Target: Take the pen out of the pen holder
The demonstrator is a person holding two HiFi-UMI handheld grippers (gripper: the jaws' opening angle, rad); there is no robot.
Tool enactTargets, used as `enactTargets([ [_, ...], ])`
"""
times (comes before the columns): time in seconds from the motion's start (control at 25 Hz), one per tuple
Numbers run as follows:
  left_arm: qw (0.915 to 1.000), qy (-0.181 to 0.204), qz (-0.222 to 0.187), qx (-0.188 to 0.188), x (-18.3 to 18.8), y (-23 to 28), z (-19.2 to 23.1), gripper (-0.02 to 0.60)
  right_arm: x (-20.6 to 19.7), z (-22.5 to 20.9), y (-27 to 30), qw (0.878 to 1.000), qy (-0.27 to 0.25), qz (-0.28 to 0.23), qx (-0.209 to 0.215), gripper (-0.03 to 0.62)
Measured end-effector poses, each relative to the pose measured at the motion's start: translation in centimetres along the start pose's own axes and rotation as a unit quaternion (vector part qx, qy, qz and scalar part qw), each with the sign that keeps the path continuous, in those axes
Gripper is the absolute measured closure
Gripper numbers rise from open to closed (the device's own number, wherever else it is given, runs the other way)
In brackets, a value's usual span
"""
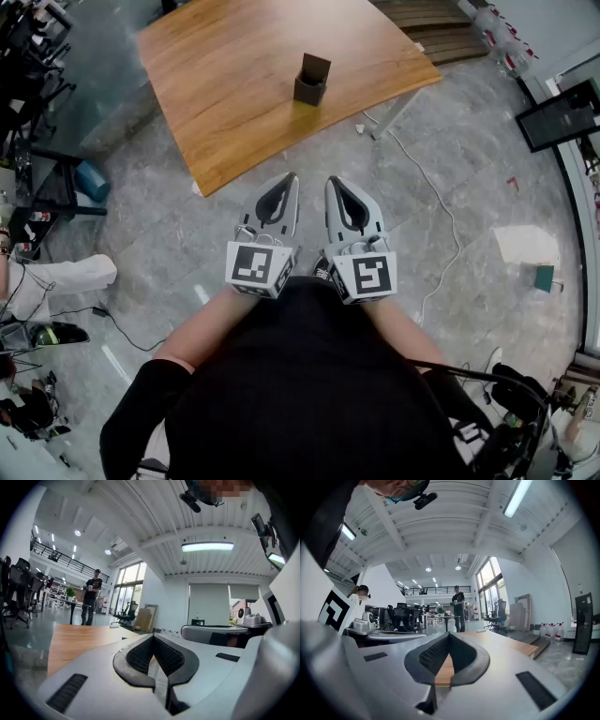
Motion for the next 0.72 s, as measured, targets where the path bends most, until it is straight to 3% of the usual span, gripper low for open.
enactTargets([
  [0.44, 1.0, -0.001, 0.008, -0.001, -0.7, 1.2, -0.2, 0.575, -0.1, -1.2, 0.6, 1.0, 0.0, -0.008, 0.004, 0.58],
  [0.72, 0.9997, -0.008, 0.013, 0.018, -1.2, 2.5, -1.1, 0.575, -0.4, -3.1, 0.8, 1.0, -0.001, -0.004, 0.016, 0.58],
])
Point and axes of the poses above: the fingertips, and each gripper's own axes: y forward along the fingers, z to its left, x out of its top, the point moved 4 cm from there along -y, backward along the fingers, and after that the axes turned 2 degrees about -x, right-handed, at the moved point
